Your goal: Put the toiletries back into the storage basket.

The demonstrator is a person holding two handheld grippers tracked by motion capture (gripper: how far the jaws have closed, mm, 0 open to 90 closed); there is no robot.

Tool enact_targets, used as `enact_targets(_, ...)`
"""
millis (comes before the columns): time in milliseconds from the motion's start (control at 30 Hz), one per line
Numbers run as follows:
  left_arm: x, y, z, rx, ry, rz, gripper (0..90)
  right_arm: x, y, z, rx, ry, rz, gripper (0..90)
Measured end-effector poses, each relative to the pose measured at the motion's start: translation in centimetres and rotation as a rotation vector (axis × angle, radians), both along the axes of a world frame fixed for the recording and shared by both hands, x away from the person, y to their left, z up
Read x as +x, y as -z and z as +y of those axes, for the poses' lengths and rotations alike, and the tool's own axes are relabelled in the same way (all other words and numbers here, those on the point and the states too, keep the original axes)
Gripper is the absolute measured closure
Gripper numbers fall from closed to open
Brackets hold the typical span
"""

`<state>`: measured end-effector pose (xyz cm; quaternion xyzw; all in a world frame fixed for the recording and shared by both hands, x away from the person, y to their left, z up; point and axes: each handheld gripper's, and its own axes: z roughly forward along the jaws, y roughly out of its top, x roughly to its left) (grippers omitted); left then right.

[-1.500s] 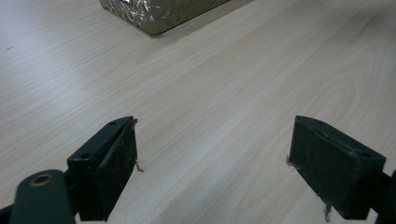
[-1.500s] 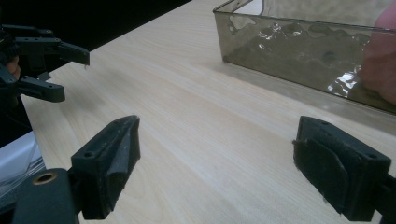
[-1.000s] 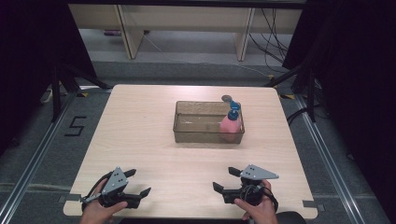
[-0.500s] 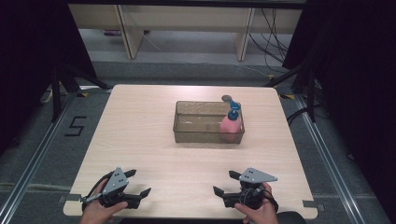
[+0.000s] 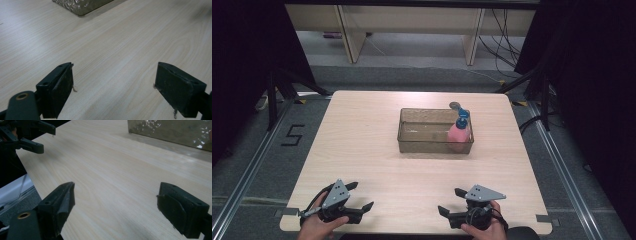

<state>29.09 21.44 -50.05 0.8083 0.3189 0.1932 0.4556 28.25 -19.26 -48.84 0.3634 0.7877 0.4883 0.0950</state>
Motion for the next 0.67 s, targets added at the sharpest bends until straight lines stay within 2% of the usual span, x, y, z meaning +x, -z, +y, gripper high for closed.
enact_targets(133, 0.01, -0.04, 0.0, 0.002, 0.002, -0.001, 14.8, -0.01, 0.11, 0.09, 0.004, -0.004, -0.002, 15.6)
enact_targets(233, 0.05, 0.02, -0.05, -0.007, 0.006, -0.006, 14.8, -0.06, -0.02, -0.06, -0.015, -0.012, 0.009, 15.6)
enact_targets(267, 0.04, 0.01, -0.05, -0.006, 0.006, -0.006, 14.8, -0.21, 0.09, 0.15, 0.018, 0.0, 0.035, 15.6)
enact_targets(300, 0.04, 0.01, -0.05, -0.006, 0.006, -0.006, 14.8, -0.21, 0.09, 0.15, 0.018, 0.0, 0.035, 15.6)
enact_targets(333, 0.04, 0.02, -0.05, -0.007, 0.006, -0.006, 14.8, -0.45, 0.0, 0.28, 0.023, 0.015, 0.059, 15.6)
enact_targets(433, 0.01, -0.05, -0.01, 0.003, 0.002, -0.001, 14.8, -0.32, 0.01, 0.19, -0.001, 0.008, 0.041, 15.6)
enact_targets(467, 0.05, 0.02, -0.04, -0.006, 0.006, -0.005, 14.8, -0.17, 0.06, 0.09, -0.009, 0.004, 0.022, 15.6)
enact_targets(533, 0.04, 0.01, -0.05, -0.006, 0.006, -0.005, 14.8, -0.19, 0.06, 0.11, -0.009, 0.004, 0.026, 15.6)
enact_targets(567, 0.05, 0.01, -0.05, -0.005, 0.006, -0.005, 14.8, -0.46, -0.03, 0.26, 0.004, 0.018, 0.059, 15.6)
enact_targets(600, 0.05, 0.01, -0.05, -0.005, 0.006, -0.005, 14.8, -0.41, 0.0, 0.24, 0.004, 0.019, 0.047, 15.6)
enact_targets(667, 0.07, -0.05, 0.03, 0.011, 0.006, -0.004, 14.8, -0.39, -0.01, 0.24, 0.003, 0.017, 0.056, 15.6)
